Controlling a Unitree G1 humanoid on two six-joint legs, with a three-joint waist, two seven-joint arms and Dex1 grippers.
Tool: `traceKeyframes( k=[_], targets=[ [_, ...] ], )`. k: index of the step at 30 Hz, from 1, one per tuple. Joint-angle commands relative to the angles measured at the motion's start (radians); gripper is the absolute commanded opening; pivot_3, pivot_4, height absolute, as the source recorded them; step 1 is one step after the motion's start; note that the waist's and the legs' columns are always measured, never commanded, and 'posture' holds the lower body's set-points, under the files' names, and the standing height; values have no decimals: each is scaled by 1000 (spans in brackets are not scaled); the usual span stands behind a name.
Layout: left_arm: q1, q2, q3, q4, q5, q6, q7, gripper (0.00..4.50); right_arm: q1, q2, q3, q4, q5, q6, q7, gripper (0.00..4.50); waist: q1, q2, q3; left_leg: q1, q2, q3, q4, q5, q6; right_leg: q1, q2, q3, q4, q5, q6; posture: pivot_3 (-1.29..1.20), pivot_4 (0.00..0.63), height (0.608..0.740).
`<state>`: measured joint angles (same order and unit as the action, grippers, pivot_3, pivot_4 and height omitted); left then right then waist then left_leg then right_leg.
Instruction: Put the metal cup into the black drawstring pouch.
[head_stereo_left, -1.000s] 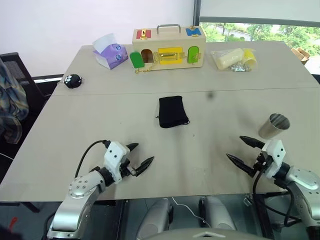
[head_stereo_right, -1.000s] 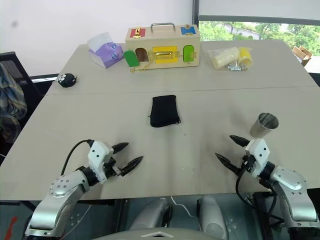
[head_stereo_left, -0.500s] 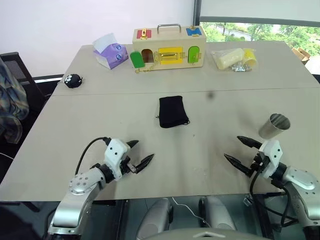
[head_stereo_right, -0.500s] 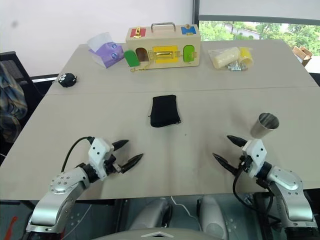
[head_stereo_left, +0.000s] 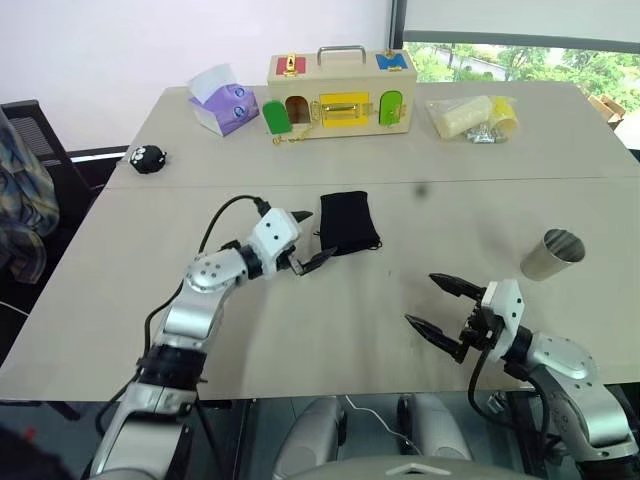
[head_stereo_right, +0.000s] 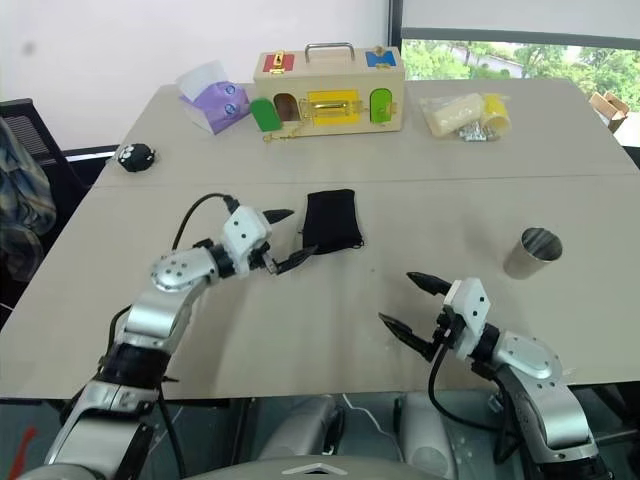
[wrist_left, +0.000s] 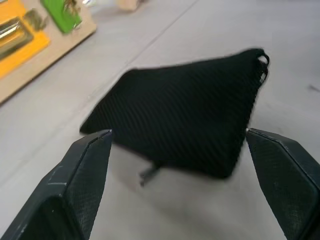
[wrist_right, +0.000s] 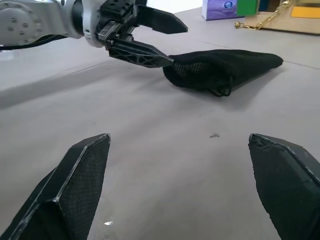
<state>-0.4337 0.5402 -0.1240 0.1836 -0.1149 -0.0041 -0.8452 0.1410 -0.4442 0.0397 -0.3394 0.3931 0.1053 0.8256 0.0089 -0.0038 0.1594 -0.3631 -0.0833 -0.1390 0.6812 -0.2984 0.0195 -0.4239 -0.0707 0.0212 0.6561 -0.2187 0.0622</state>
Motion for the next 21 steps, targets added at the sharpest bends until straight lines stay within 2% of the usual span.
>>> traceKeyframes(
  k=[1,6,9,14,16,17,21],
  targets=[
    [-75,7,-18,110,24,-74,-63,4391,-12,5,-20,-42,13,-6,-25,4500,2,0,0,0,0,0,0,0,0,0,0,0,0,0,0,0,150,710],
    [-160,-14,-30,206,27,-92,-104,4391,-8,5,-30,-49,12,-9,-51,4500,2,0,0,-5,0,0,-1,0,0,-5,0,-1,1,0,0,0,150,710],
    [-190,-23,-36,245,31,-101,-118,3501,1,9,-32,-58,7,-15,-71,4500,1,0,0,-7,-1,0,-1,0,0,-7,0,0,1,0,0,0,150,710],
    [-196,-33,-44,260,38,-110,-144,1208,17,13,-32,-80,0,-20,-95,4500,0,0,0,-7,-1,0,-1,0,0,-7,0,0,2,0,0,0,150,710],
    [-194,-39,-41,257,35,-108,-151,140,23,7,-38,-98,0,-21,-101,4500,0,-1,0,-7,-1,0,-1,0,0,-7,0,0,2,0,0,0,150,710],
    [-194,-42,-40,255,35,-106,-151,27,25,1,-44,-109,0,-22,-102,4500,0,-1,0,-7,-1,0,-1,0,0,-7,0,0,2,0,0,0,150,710],
    [-198,-66,-32,239,25,-80,-140,27,12,-42,-100,-179,18,6,-115,4500,2,-1,0,-7,-1,0,-1,0,0,-7,0,0,2,0,0,0,150,710]
  ],
)
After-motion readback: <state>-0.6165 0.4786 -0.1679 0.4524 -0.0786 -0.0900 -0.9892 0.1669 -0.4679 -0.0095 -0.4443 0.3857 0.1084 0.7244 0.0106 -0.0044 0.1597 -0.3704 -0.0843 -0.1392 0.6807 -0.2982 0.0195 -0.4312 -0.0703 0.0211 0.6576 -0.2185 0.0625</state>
